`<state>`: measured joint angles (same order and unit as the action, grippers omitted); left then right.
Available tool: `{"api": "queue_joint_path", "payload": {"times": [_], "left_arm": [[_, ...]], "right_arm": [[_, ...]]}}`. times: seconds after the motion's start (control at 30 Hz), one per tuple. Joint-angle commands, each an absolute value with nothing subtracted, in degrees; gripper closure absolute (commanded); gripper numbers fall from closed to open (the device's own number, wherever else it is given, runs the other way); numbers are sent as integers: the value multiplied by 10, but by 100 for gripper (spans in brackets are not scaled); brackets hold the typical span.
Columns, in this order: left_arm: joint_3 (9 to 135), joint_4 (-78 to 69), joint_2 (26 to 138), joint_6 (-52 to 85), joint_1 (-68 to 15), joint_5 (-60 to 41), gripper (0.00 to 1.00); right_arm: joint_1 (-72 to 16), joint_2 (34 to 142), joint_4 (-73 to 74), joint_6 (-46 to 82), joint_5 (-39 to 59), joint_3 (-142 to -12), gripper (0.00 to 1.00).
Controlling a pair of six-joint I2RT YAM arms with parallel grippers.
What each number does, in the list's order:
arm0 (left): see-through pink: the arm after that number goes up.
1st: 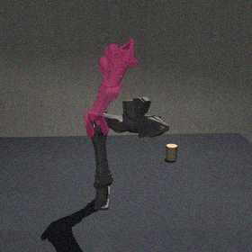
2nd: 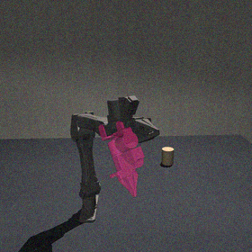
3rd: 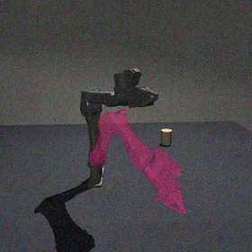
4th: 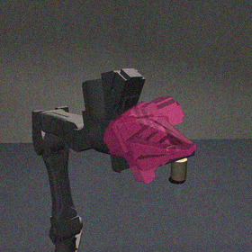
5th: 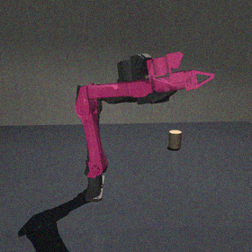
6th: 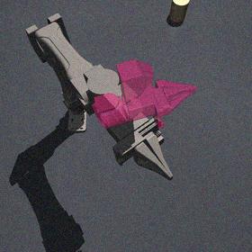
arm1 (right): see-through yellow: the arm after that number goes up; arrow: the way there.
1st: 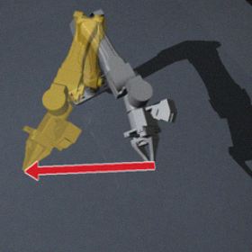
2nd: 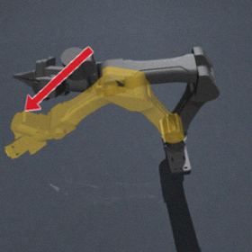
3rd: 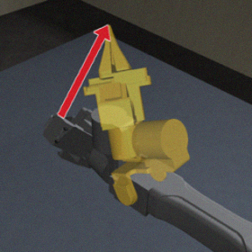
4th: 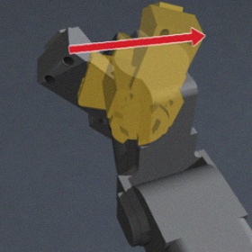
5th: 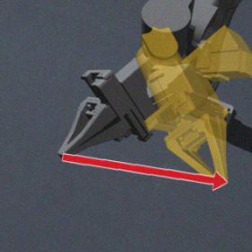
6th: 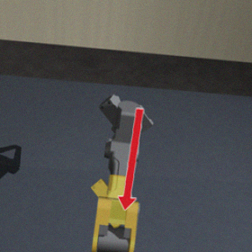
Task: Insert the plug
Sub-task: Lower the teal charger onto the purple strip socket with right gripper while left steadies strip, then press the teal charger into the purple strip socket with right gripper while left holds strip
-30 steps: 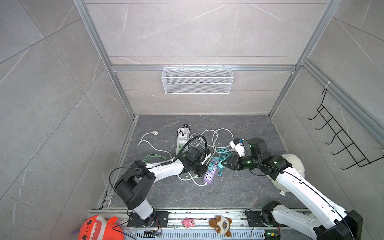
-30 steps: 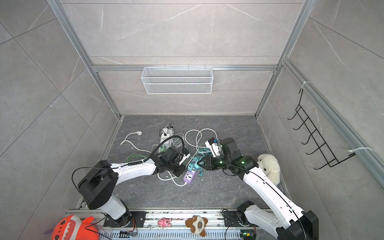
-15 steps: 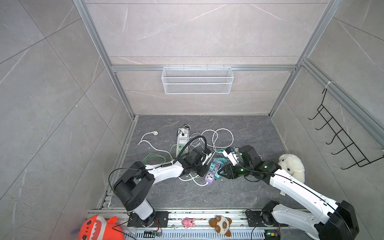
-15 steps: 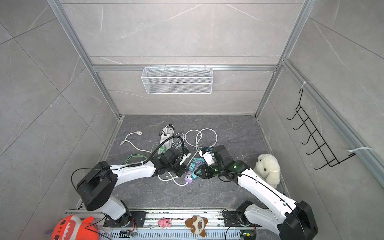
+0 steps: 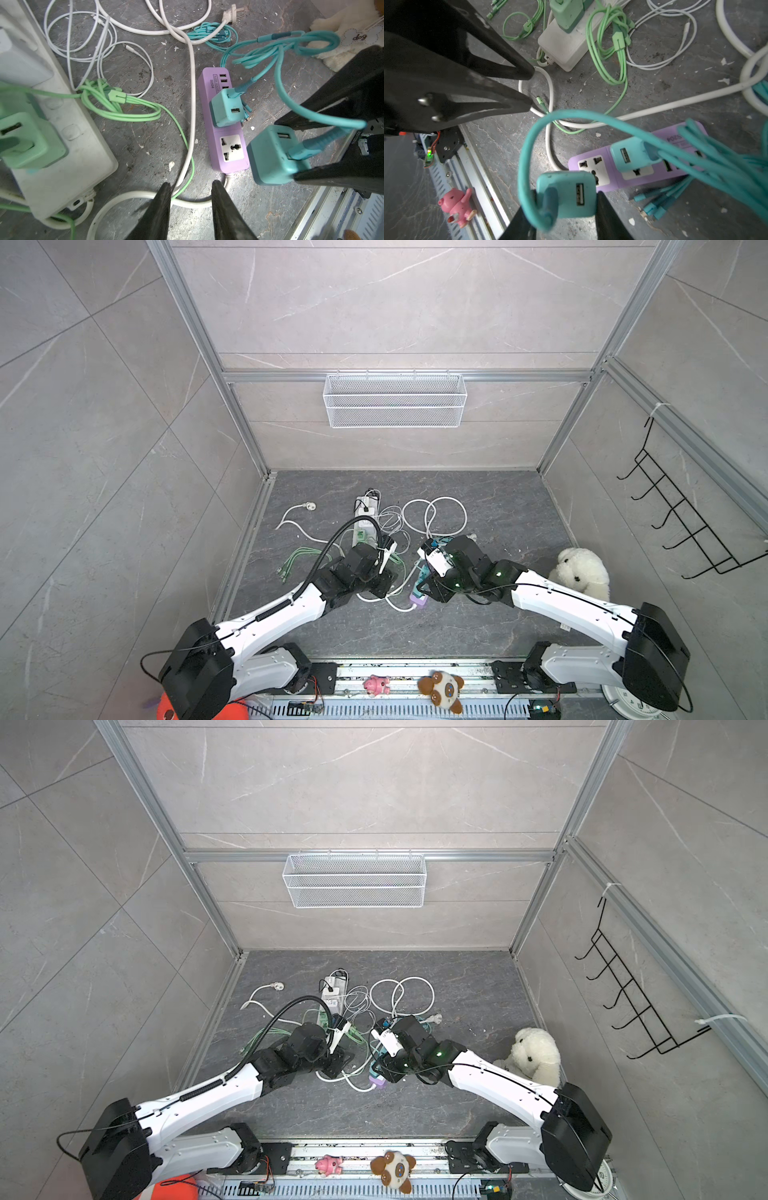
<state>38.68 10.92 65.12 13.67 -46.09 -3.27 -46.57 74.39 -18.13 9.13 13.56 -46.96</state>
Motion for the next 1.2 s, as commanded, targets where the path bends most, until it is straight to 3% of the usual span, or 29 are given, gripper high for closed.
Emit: {"api": "queue_joint_path", "payload": {"times": [0.0,0.7,1.17], "left_arm": [[379,108,631,161,-460,-13,63],[369,78,634,159,-460,-16,63],[379,72,642,154,-460,-18,63]], "right_arm": [[-485,772,-148,48,79,-484,95],[-489,778,-100,30,26,-442,97],[-491,788,-99,35,50,-429,97]]}}
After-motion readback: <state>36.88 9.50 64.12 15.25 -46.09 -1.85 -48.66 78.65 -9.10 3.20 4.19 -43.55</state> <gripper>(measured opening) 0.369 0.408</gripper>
